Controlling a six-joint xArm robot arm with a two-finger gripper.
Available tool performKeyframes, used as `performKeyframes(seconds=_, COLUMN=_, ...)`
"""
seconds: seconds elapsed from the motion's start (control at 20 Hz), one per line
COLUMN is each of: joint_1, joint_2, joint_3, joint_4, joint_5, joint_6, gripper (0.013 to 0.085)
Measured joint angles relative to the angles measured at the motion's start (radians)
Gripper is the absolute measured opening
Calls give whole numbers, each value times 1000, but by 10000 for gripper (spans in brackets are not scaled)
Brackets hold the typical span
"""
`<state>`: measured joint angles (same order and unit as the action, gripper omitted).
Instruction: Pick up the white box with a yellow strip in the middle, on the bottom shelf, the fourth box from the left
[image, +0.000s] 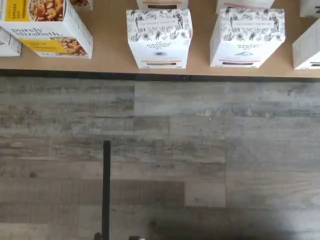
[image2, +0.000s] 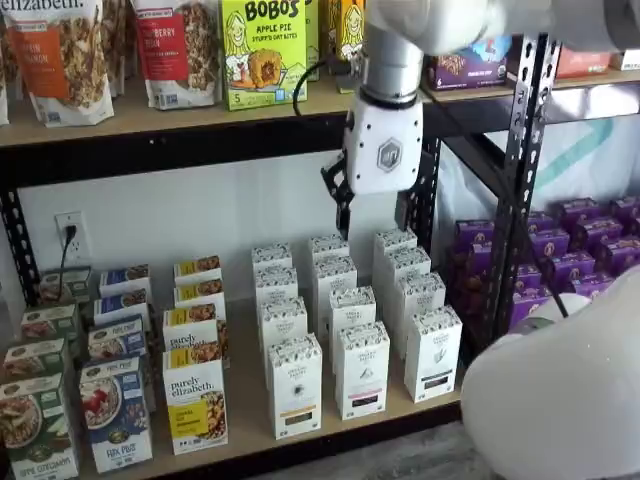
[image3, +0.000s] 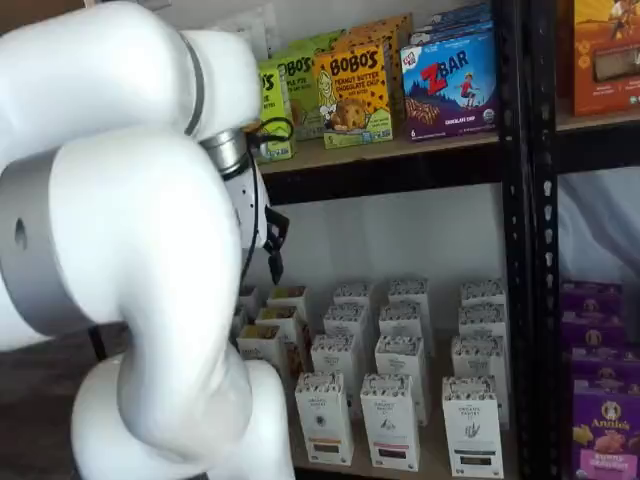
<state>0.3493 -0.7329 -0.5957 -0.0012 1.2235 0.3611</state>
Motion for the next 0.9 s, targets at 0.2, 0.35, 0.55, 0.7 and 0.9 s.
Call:
performKeyframes(seconds=0.2, joint_1=2, joint_2=68, joint_3=29, joint_4=-10, joint_5=-102, joint_6=6, gripper=850)
performKeyframes(seconds=0.35, joint_1=-6, joint_2=136, joint_3=48, joint_4=-13, joint_5=-204, joint_6=0, gripper=850)
performKeyframes(seconds=0.55, joint_1=-10, joint_2=230, joint_3=62, joint_4=-51, joint_5=-336, joint_6=20, gripper=850)
performKeyframes(seconds=0.7, joint_1=-24, joint_2=305, joint_3=66, joint_4=-31, joint_5=-420, joint_6=-5, gripper=850)
performKeyframes(seconds=0.9, joint_1=-39, joint_2=433, joint_3=59, joint_4=-20, joint_5=-538, joint_6=-26, gripper=850)
